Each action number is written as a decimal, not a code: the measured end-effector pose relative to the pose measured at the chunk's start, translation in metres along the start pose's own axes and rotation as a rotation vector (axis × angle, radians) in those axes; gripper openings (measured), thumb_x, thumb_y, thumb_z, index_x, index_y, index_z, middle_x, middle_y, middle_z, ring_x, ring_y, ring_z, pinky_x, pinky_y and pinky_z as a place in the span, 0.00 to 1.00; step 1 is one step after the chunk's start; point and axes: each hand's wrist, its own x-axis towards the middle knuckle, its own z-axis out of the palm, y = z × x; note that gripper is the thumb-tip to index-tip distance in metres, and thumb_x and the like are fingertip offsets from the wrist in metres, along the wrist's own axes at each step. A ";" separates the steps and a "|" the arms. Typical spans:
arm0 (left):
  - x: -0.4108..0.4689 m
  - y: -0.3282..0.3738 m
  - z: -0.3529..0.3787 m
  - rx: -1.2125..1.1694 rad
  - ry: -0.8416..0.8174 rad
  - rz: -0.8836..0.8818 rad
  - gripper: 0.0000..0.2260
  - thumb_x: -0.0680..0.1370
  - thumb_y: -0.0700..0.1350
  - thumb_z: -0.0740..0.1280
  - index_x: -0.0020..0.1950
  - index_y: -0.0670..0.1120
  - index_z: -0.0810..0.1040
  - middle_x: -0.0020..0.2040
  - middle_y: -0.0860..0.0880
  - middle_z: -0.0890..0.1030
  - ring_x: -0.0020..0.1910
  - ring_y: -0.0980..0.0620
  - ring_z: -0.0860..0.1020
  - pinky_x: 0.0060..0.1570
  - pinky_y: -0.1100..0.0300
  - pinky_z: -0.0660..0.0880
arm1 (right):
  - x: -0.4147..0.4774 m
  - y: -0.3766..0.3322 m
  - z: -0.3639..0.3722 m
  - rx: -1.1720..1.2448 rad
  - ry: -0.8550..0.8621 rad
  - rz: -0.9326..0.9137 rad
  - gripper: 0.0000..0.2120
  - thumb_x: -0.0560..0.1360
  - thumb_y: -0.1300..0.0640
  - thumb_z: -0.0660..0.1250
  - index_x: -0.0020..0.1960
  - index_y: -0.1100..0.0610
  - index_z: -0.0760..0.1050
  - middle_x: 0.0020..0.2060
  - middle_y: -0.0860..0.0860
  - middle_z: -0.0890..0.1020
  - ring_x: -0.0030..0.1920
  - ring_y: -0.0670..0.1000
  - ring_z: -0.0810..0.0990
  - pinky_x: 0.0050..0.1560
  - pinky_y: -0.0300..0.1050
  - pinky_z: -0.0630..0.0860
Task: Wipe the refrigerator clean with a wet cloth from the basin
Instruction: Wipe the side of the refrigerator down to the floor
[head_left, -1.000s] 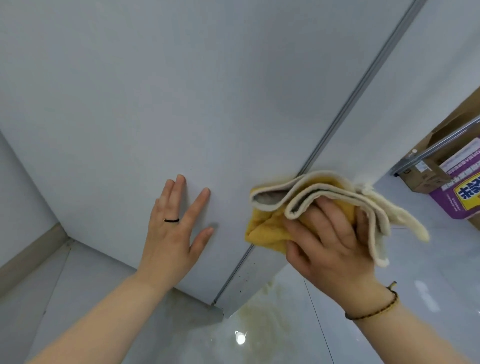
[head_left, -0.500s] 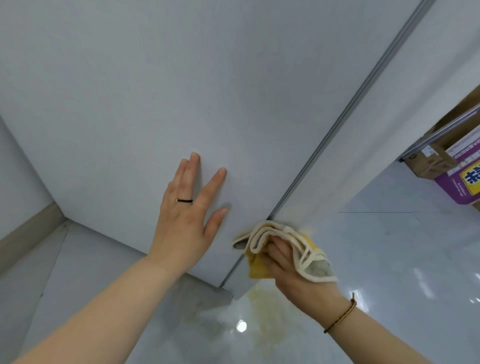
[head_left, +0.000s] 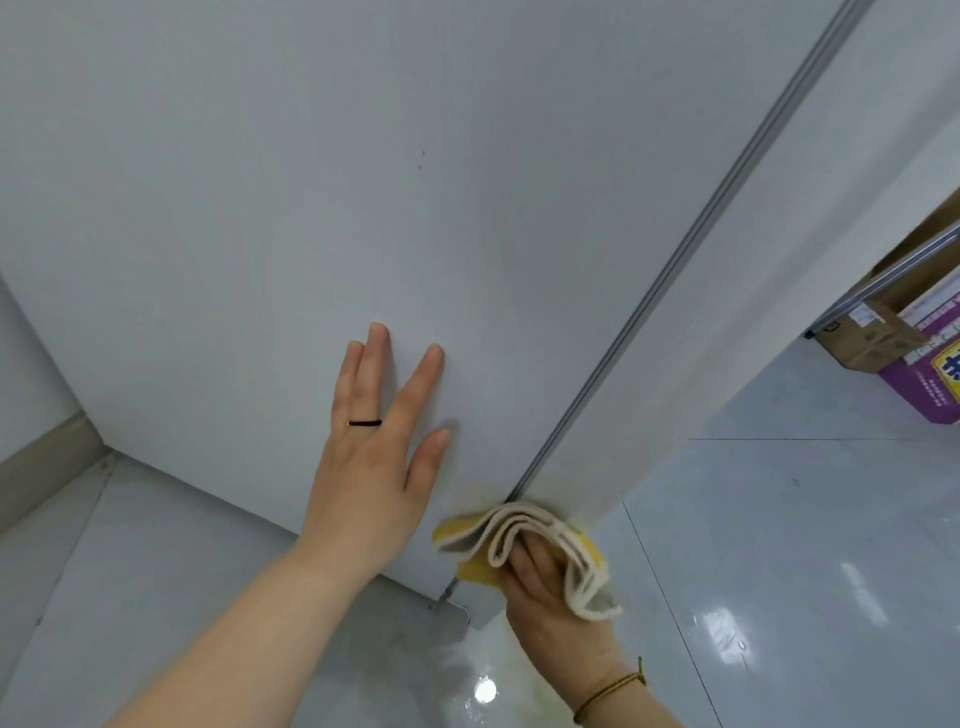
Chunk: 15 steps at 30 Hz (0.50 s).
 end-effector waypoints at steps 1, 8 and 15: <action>0.000 -0.001 -0.001 -0.001 -0.006 0.002 0.22 0.72 0.60 0.47 0.65 0.70 0.46 0.69 0.66 0.39 0.66 0.73 0.32 0.64 0.61 0.50 | -0.003 0.000 0.000 -0.010 -0.005 -0.025 0.20 0.69 0.67 0.51 0.57 0.56 0.68 0.58 0.52 0.69 0.62 0.53 0.68 0.70 0.51 0.54; 0.001 0.000 -0.008 -0.056 -0.041 -0.005 0.24 0.73 0.60 0.49 0.69 0.62 0.50 0.68 0.67 0.38 0.66 0.75 0.34 0.62 0.80 0.38 | 0.080 0.037 -0.054 -0.042 0.387 0.351 0.20 0.73 0.54 0.58 0.65 0.45 0.67 0.67 0.52 0.58 0.75 0.52 0.49 0.73 0.54 0.40; 0.001 0.006 -0.016 -0.110 -0.112 -0.035 0.20 0.70 0.64 0.46 0.61 0.71 0.49 0.64 0.73 0.35 0.63 0.78 0.33 0.57 0.85 0.37 | 0.058 -0.035 0.005 -0.050 0.170 0.097 0.26 0.73 0.65 0.46 0.71 0.55 0.52 0.75 0.57 0.48 0.74 0.56 0.36 0.74 0.54 0.37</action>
